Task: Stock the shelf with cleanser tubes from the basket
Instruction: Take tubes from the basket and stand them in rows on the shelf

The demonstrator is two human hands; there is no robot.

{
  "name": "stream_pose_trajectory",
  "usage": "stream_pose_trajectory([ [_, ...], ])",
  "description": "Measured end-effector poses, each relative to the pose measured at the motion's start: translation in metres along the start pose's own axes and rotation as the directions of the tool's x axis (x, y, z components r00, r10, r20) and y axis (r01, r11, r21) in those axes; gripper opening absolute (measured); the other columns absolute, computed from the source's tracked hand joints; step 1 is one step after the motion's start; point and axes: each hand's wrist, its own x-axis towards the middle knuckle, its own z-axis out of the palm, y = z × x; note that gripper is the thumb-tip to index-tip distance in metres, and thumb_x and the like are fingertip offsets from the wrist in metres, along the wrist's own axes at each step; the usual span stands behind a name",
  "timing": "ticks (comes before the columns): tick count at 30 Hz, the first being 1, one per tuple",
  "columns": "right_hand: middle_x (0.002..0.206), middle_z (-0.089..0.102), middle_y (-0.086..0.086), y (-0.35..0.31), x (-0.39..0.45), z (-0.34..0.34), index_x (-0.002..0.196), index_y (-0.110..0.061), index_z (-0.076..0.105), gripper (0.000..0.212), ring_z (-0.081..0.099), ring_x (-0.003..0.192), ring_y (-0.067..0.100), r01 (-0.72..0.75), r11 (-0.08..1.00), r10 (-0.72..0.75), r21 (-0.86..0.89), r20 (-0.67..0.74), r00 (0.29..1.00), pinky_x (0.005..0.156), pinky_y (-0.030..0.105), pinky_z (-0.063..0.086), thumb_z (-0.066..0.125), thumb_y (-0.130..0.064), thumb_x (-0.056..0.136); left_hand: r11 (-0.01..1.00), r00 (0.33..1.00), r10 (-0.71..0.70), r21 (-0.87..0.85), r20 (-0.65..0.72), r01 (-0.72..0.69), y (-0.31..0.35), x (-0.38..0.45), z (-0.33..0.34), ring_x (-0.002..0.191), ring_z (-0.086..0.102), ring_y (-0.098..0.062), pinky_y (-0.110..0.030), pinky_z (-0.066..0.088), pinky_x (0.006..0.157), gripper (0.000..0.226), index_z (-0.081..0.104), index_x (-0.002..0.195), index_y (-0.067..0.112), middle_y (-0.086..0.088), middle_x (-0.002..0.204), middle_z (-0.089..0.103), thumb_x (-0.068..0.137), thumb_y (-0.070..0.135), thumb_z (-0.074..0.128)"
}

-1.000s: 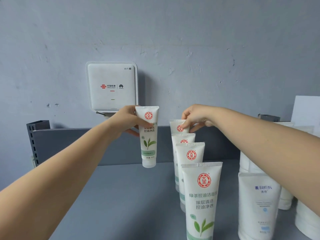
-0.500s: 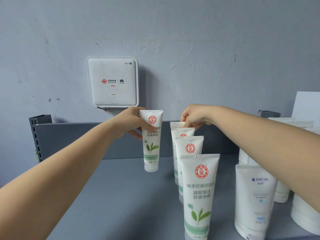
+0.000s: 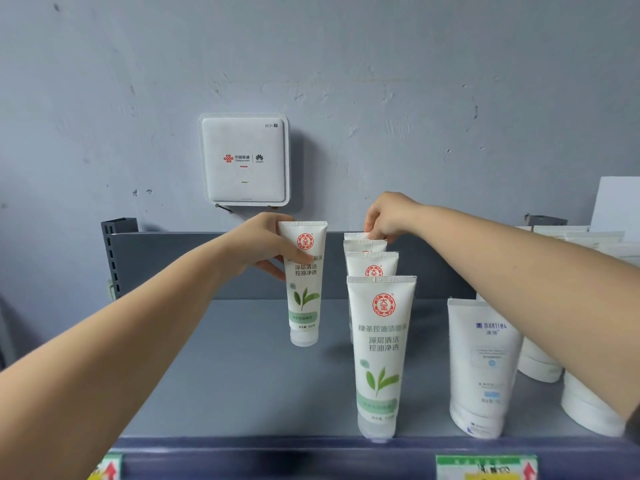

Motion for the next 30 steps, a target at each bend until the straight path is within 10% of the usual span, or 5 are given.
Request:
stream_pose_trajectory([
  [11, 0.074, 0.06, 0.007, 0.004, -0.009, -0.005, 0.071, -0.01, 0.062, 0.015, 0.06, 0.074, 0.022, -0.011, 0.999, 0.011, 0.038, 0.0, 1.0, 0.076, 0.03, 0.054, 0.067, 0.002, 0.078, 1.0, 1.0, -0.02, 0.012, 0.009, 0.02, -0.008, -0.026, 0.007, 0.089, 0.071, -0.027, -0.043, 0.059, 0.076, 0.023, 0.064, 0.088, 0.012, -0.01, 0.09, 0.074, 0.073, -0.001, 0.074],
  [16, 0.073, 0.062, 0.01, -0.003, -0.029, -0.023, 0.094, 0.0, 0.066, 0.014, 0.062, 0.08, 0.022, -0.018, 0.994, 0.034, 0.111, -0.152, 0.988, 0.072, 0.028, 0.053, 0.062, -0.005, 0.082, 1.0, 1.0, -0.01, 0.019, 0.025, 0.01, -0.007, -0.039, 0.006, 0.089, 0.071, -0.026, -0.042, 0.059, 0.077, 0.024, 0.064, 0.089, 0.011, -0.01, 0.091, 0.074, 0.072, -0.001, 0.075],
  [23, 0.075, 0.066, 0.009, -0.022, -0.082, -0.042, 0.069, -0.008, 0.062, 0.013, 0.061, 0.069, 0.022, 0.062, 0.998, -0.052, 0.013, -0.405, 0.913, 0.064, 0.027, 0.051, 0.058, -0.011, 0.08, 1.0, 0.996, -0.003, 0.026, 0.088, 0.001, -0.012, -0.068, 0.006, 0.088, 0.071, -0.026, -0.045, 0.058, 0.079, 0.026, 0.063, 0.094, 0.007, -0.01, 0.093, 0.073, 0.072, 0.001, 0.075],
  [30, 0.097, 0.066, 0.005, -0.035, -0.136, -0.041, 0.074, -0.021, 0.058, 0.01, 0.058, 0.098, 0.028, 0.017, 0.978, -0.136, -0.209, -0.571, 0.809, 0.076, 0.027, 0.043, 0.054, -0.014, 0.08, 1.0, 0.995, 0.027, 0.0, 0.092, -0.027, -0.012, -0.087, 0.013, 0.088, 0.071, -0.022, -0.038, 0.06, 0.073, 0.025, 0.062, 0.093, 0.011, -0.008, 0.094, 0.072, 0.073, 0.003, 0.076],
])
